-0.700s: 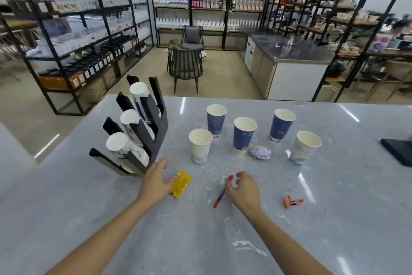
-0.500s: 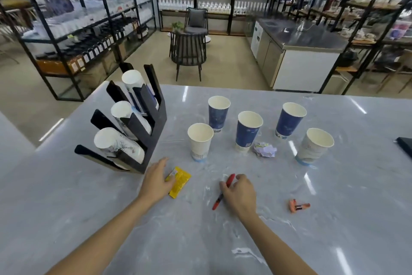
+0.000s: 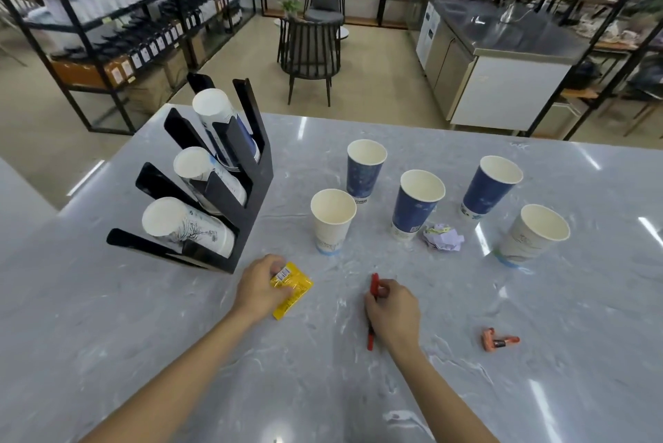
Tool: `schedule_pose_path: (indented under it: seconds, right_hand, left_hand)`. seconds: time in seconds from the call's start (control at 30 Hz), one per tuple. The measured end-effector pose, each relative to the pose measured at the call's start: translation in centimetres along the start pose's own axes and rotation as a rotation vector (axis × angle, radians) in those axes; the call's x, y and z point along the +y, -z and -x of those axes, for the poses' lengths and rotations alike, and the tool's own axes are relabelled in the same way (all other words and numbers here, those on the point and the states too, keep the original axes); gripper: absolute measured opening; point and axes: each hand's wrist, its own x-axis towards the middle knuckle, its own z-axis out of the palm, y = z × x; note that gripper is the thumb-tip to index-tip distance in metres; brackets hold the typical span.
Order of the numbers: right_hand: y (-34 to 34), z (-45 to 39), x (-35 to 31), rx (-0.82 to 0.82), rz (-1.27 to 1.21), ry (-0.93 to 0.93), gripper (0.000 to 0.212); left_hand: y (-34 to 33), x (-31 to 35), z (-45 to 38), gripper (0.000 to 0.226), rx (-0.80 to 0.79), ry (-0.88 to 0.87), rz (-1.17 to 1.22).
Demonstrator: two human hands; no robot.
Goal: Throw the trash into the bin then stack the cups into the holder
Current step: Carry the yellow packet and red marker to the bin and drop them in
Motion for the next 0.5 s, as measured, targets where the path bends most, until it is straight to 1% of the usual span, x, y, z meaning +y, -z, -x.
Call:
schedule_pose_path:
  seconds: [0.07, 0.13, 0.3, 0.4, 0.5]
  right_hand:
    - [0.1, 0.2, -0.1, 0.003, 0.015, 0.020, 0.023]
    - [0.2, 0.5, -0.3, -0.009, -0.001, 0.043, 0.025]
    - [0.0, 1.5, -0.9, -0.065, -0.135, 0.078, 0.030]
    - [-0.6, 2.5, -1.4, -0.112, -0.219, 0.109, 0.030]
    - [-1.7, 4.1, -2.4, -0.149, -0.277, 0.154, 0.028]
  left_hand:
    - [0.1, 0.1, -0.1, 0.059, -0.021, -0.001, 0.005]
    - [0.2, 0.1, -0.1, 0.056, -0.045, 0.012, 0.046]
    - [1.0, 0.2, 1.6, 0.053, -0.066, 0.115, 0.309]
    - [1.9, 0.3, 3.8, 0.043, -0.045, 0.110, 0.418]
    - [3.4, -0.3, 6.6, 0.037, 0.010, 0.122, 0.497]
